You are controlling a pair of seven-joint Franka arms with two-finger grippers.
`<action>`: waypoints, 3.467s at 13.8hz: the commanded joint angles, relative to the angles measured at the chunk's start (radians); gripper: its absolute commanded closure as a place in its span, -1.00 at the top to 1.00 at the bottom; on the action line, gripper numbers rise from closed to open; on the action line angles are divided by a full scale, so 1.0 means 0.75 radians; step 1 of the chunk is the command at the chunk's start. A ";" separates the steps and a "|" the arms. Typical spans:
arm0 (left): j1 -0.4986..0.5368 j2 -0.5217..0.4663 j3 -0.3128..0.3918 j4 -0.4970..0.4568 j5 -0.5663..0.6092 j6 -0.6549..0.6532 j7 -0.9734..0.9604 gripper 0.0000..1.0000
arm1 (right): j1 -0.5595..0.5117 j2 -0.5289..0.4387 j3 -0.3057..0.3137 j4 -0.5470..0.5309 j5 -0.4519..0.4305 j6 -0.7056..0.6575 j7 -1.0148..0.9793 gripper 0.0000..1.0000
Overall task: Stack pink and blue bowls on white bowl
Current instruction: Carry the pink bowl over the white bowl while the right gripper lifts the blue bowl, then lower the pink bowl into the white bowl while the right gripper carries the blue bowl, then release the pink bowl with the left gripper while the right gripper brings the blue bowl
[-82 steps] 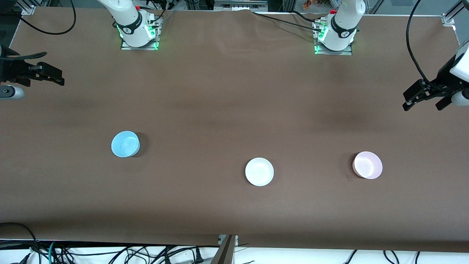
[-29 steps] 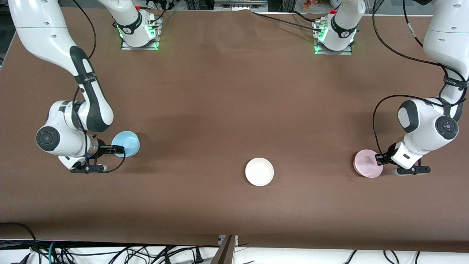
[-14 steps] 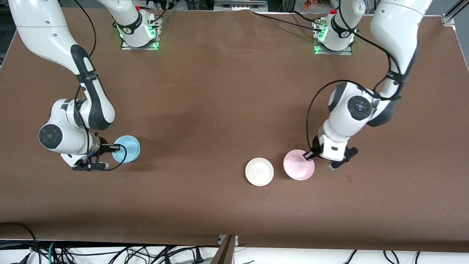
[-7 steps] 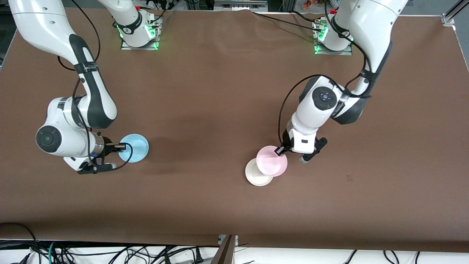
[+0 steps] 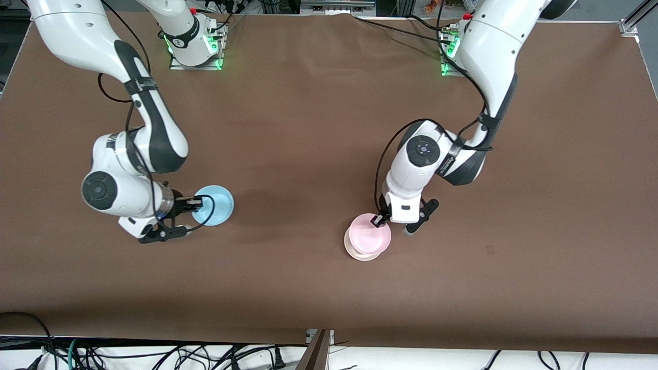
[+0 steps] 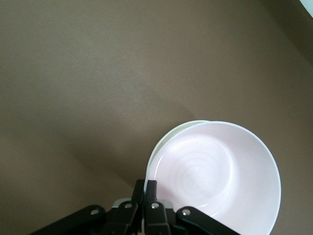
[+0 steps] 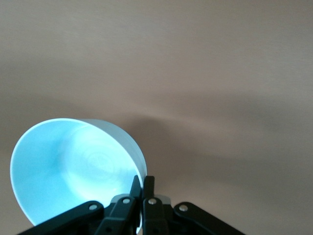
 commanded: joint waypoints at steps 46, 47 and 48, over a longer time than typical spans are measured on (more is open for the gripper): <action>0.435 -0.227 0.088 0.599 -0.288 -1.013 0.953 0.68 | 0.598 0.447 0.040 0.466 0.153 0.905 1.242 -1.00; 0.484 -0.262 0.090 0.591 -0.290 -1.062 1.080 0.69 | 0.609 0.474 0.040 0.481 0.153 0.946 1.242 -1.00; 0.519 -0.293 0.093 0.585 -0.288 -1.120 1.207 0.69 | 0.613 0.490 0.040 0.485 0.153 0.983 1.242 -1.00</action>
